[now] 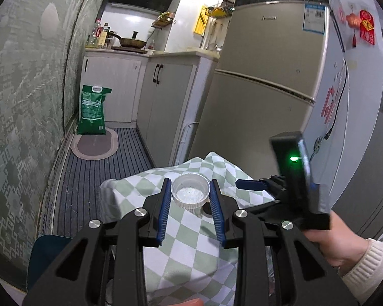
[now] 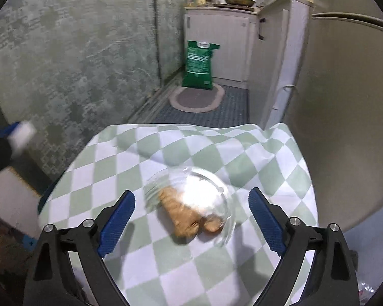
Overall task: Collect trash
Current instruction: 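Grasp the white bottle cap with the left gripper, then grasp the rim of the clear plastic container with the right gripper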
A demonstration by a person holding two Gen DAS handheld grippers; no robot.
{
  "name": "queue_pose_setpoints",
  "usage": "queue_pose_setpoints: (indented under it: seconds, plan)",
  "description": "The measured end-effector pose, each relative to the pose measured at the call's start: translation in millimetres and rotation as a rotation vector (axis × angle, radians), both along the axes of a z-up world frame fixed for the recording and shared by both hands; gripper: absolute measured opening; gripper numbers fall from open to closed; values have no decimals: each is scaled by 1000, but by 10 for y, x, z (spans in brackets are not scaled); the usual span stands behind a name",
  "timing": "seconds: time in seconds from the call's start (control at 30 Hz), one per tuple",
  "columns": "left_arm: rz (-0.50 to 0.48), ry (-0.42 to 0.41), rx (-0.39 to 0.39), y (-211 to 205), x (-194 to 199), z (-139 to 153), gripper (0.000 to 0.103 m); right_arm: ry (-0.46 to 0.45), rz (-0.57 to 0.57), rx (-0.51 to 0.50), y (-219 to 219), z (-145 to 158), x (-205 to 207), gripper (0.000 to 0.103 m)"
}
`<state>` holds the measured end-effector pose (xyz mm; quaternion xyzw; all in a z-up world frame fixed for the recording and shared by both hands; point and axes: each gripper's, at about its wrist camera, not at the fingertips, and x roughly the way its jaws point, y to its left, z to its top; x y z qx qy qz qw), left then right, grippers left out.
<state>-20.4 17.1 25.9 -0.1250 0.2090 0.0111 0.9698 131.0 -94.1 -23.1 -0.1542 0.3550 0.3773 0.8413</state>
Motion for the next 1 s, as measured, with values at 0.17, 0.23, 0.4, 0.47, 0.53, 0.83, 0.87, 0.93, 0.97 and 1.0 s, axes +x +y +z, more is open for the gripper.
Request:
queue_pose_setpoints:
  seconds: [0.17,0.23,0.4,0.47,0.53,0.83,0.87,0.93,0.97,1.0]
  plan:
    - [3,-6,0,77,-119,38,32,88,-78,44,18,-92,154,92]
    - [7,-3,-2,110,-151,41,33,100,-95,52,47,-104,150,92]
    - [21,-45,-16,189,-286,96,33,106,-141,33,142,-133,129,92]
    - [26,-69,-16,216,-360,131,33,90,-150,13,190,-147,102,92]
    - [26,-76,-21,238,-389,155,33,79,-151,-3,214,-165,92,92]
    - [32,-92,-4,223,-432,195,33,85,-150,14,162,-150,137,64]
    - [31,-94,-3,221,-437,198,33,84,-148,13,156,-146,133,60]
    - [29,-95,-3,213,-443,199,33,86,-144,17,147,-137,131,56]
    - [28,-94,-3,213,-437,201,33,91,-140,25,141,-132,134,53]
    - [26,-91,-3,207,-433,202,33,98,-133,30,142,-127,137,51]
